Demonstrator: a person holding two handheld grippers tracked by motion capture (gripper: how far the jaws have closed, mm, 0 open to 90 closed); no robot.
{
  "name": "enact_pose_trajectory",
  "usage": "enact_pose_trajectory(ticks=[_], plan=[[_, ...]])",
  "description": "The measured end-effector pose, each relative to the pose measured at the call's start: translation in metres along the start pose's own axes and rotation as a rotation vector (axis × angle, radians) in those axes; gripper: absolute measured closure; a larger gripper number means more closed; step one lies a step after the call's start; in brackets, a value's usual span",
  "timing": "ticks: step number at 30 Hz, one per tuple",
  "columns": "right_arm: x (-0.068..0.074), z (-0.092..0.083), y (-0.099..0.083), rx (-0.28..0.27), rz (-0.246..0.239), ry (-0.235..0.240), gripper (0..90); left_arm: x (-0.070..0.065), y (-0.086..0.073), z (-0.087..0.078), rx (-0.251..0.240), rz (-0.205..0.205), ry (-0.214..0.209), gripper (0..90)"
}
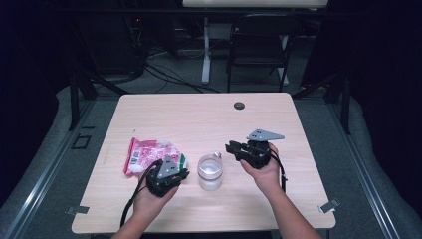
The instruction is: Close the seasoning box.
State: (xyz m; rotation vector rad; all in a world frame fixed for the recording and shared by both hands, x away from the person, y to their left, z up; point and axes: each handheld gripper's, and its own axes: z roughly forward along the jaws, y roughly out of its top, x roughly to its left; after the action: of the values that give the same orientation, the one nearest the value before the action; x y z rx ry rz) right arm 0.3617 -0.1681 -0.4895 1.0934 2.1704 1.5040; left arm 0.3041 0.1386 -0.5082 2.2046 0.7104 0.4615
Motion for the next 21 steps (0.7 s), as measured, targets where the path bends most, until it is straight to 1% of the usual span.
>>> enact_pose_trajectory(ticks=[3, 5, 7, 8, 10, 12, 15, 17, 19, 21], plan=[[0.000, -0.001, 0.000, -0.005, -0.005, -0.007, 68.7, 0.008, -0.003, -0.003, -0.015, -0.028, 0.017, 73.5], [0.000, -0.001, -0.001, -0.015, -0.004, -0.015, 65.6, 0.014, -0.004, -0.005, -0.020, -0.049, 0.028, 65.2], [0.001, -0.002, -0.002, -0.014, -0.009, -0.018, 63.0, 0.021, -0.006, -0.006, -0.025, -0.068, 0.034, 58.1], [0.001, -0.004, -0.002, -0.015, -0.018, -0.019, 60.9, 0.023, -0.006, -0.007, -0.026, -0.072, 0.041, 54.6], [0.001, -0.006, -0.002, -0.020, -0.018, -0.027, 59.0, 0.027, -0.008, -0.007, -0.027, -0.072, 0.059, 50.4], [0.001, -0.007, -0.001, -0.040, -0.013, -0.039, 56.9, 0.031, -0.009, -0.008, -0.028, -0.081, 0.070, 48.4], [0.002, -0.011, 0.000, -0.050, -0.018, -0.056, 54.9, 0.039, -0.012, -0.011, -0.026, -0.096, 0.084, 46.6], [0.003, -0.012, 0.001, -0.053, -0.024, -0.061, 53.0, 0.045, -0.015, -0.014, -0.012, -0.090, 0.113, 46.1], [0.005, -0.013, 0.002, -0.044, -0.039, -0.073, 51.3, 0.052, -0.019, -0.018, -0.015, -0.100, 0.128, 45.9], [0.007, -0.013, 0.003, -0.024, -0.054, -0.077, 49.1, 0.059, -0.024, -0.022, -0.009, -0.114, 0.150, 45.6]])
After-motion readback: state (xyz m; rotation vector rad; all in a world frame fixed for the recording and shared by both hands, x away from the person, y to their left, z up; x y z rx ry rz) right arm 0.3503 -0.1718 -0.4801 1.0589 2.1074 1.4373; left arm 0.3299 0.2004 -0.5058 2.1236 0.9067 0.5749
